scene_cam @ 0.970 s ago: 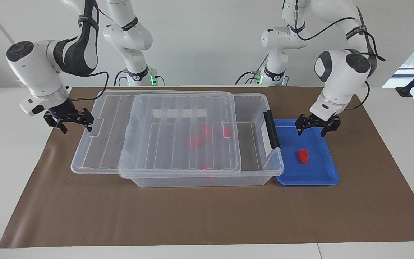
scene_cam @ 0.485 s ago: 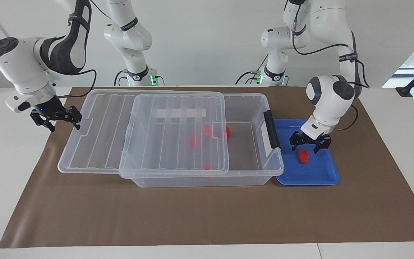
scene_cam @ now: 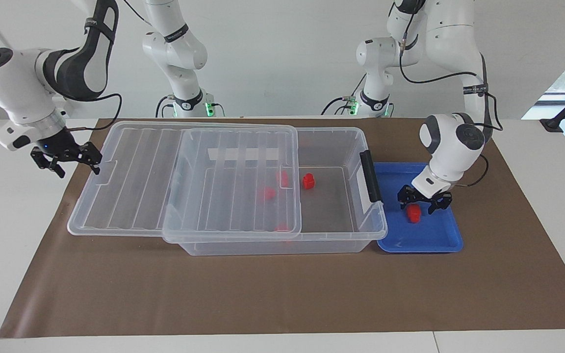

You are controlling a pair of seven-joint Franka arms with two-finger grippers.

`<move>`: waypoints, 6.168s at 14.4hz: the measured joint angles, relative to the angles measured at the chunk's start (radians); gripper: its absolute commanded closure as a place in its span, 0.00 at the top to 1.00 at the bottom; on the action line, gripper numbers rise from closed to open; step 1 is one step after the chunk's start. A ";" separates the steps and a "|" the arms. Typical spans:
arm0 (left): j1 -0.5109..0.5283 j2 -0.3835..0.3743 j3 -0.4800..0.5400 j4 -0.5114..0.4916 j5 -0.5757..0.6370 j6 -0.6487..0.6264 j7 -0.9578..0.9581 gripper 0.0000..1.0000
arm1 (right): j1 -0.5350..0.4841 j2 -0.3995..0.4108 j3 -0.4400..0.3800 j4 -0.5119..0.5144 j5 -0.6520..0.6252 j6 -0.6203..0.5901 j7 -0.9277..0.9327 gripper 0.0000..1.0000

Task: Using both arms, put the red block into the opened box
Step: 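Grasp the red block on the blue tray with the left gripper and lift, then carry the red block over the open box with the left gripper, then lower the red block into the box and open the left gripper, then withdraw the left gripper from the box toward the blue tray, then push the clear lid closed over the box with the right gripper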

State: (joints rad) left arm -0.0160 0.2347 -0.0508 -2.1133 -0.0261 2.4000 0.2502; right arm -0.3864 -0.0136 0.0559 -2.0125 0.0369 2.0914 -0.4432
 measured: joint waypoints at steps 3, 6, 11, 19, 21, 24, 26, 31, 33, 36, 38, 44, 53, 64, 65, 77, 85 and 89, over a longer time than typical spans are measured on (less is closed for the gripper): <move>-0.001 0.000 -0.003 0.000 -0.002 0.000 0.000 0.00 | -0.004 0.000 0.000 0.000 -0.001 0.003 0.000 1.00; -0.003 -0.013 -0.007 0.005 -0.012 -0.005 -0.004 0.00 | -0.015 0.001 0.000 0.000 -0.003 0.018 -0.024 1.00; -0.067 -0.181 -0.013 0.040 -0.016 -0.171 -0.115 0.00 | -0.035 0.002 0.000 0.000 -0.004 0.030 -0.046 1.00; -0.257 -0.253 -0.037 0.217 -0.016 -0.413 -0.454 0.00 | 0.009 0.001 0.008 0.083 -0.004 -0.089 -0.022 1.00; -0.327 -0.233 -0.039 0.223 0.015 -0.409 -0.562 0.00 | 0.070 -0.005 0.011 0.149 -0.004 -0.180 0.054 1.00; -0.424 -0.162 -0.040 0.229 0.073 -0.353 -0.729 0.00 | 0.180 -0.014 0.017 0.233 -0.004 -0.293 0.197 1.00; -0.454 -0.098 -0.041 0.230 0.103 -0.296 -0.792 0.00 | 0.233 -0.020 0.019 0.262 -0.004 -0.328 0.274 1.00; -0.460 0.059 -0.037 0.233 0.121 -0.146 -0.836 0.00 | 0.261 -0.027 0.014 0.267 -0.004 -0.343 0.314 1.00; -0.460 0.108 -0.036 0.234 0.121 -0.090 -0.849 0.00 | 0.258 -0.027 0.006 0.267 -0.004 -0.343 0.314 1.00; -0.460 0.141 -0.033 0.234 0.121 -0.040 -0.853 0.00 | 0.234 -0.027 0.005 0.267 -0.005 -0.343 0.308 0.17; -0.460 0.146 -0.030 0.234 0.121 -0.035 -0.854 0.65 | 0.204 -0.027 0.003 0.262 -0.008 -0.334 0.260 0.00; -0.457 0.139 -0.022 0.244 0.122 -0.031 -0.858 1.00 | 0.052 -0.015 -0.003 0.164 -0.021 -0.176 0.109 0.00; -0.436 -0.116 -0.021 0.262 0.122 -0.311 -0.809 1.00 | -0.069 0.094 -0.003 0.155 -0.024 -0.096 -0.072 0.00; -0.163 -0.240 -0.011 0.259 0.046 -0.505 -0.379 1.00 | -0.011 0.094 0.009 0.127 -0.021 -0.096 0.007 0.00; -0.144 -0.243 -0.011 0.259 0.046 -0.508 -0.359 1.00 | 0.004 0.094 0.010 0.127 -0.021 -0.096 0.025 0.00; -0.001 -0.260 -0.007 0.386 0.016 -0.687 -0.187 1.00 | 0.177 0.090 0.014 0.127 -0.020 -0.121 0.292 0.00; -0.002 -0.260 -0.016 0.495 0.013 -0.839 -0.186 1.00 | 0.289 0.089 0.015 0.127 -0.020 -0.125 0.477 0.00; -0.001 -0.260 -0.017 0.492 0.003 -0.845 -0.186 1.00 | 0.343 0.087 0.015 0.127 -0.020 -0.125 0.561 0.00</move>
State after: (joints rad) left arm -0.0171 -0.0251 -0.0676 -1.6210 -0.0236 1.5552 0.0646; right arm -0.0437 0.0738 0.0710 -1.8855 0.0167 1.9660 0.1175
